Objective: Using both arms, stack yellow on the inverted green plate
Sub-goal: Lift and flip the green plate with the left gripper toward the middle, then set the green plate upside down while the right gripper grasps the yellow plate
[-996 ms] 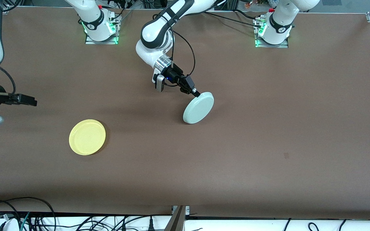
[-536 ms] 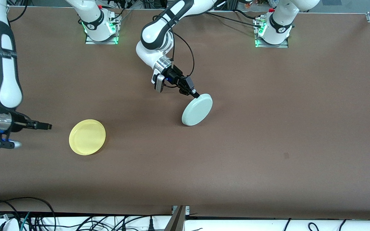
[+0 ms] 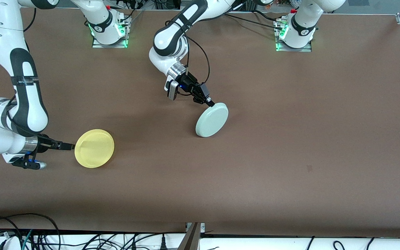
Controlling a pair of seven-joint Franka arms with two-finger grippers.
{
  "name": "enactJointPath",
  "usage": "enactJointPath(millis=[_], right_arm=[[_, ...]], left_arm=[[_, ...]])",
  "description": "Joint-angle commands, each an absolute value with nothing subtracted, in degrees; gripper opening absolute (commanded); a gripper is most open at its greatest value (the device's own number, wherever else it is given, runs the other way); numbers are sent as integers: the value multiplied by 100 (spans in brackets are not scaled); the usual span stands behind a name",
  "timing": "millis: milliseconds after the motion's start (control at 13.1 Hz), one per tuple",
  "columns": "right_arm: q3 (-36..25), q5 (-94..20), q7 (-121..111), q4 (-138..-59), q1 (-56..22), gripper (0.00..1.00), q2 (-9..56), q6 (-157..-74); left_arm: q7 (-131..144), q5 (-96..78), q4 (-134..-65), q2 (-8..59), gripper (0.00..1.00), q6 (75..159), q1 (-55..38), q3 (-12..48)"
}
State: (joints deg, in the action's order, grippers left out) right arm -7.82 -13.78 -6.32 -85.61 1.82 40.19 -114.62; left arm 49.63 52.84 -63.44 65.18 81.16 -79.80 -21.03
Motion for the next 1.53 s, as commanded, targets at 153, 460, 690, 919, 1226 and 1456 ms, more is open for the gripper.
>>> enactJointPath(millis=[153, 460, 690, 919, 1226, 1456], right_arm=[[-703, -1626, -703, -8797, 141, 100, 4096, -11549], [-694, -2020, -1175, -8851, 202, 100, 4315, -11619], [-694, -2083, -1494, -8868, 290, 100, 4403, -11698], [-694, -2083, -1625, -8868, 299, 100, 4421, -11759], [-694, -2092, -1661, -8868, 290, 55, 4439, -11795], [-694, -2083, -1661, -8868, 290, 28, 4439, -11795]], left_arm=[[5194, 5379, -6275, 6644, 24, 8095, -8147, -2066], [5414, 5361, -6258, 6645, 100, 8095, -8183, -1916], [6289, 5020, -6170, 6531, 100, 8443, -8095, -1749], [7099, 4670, -6170, 6504, 100, 9540, -7973, -1749], [8382, 4343, -6170, 6504, 100, 11807, -7341, -1740], [8525, 3553, -6170, 6373, 100, 12839, -6997, -1749]])
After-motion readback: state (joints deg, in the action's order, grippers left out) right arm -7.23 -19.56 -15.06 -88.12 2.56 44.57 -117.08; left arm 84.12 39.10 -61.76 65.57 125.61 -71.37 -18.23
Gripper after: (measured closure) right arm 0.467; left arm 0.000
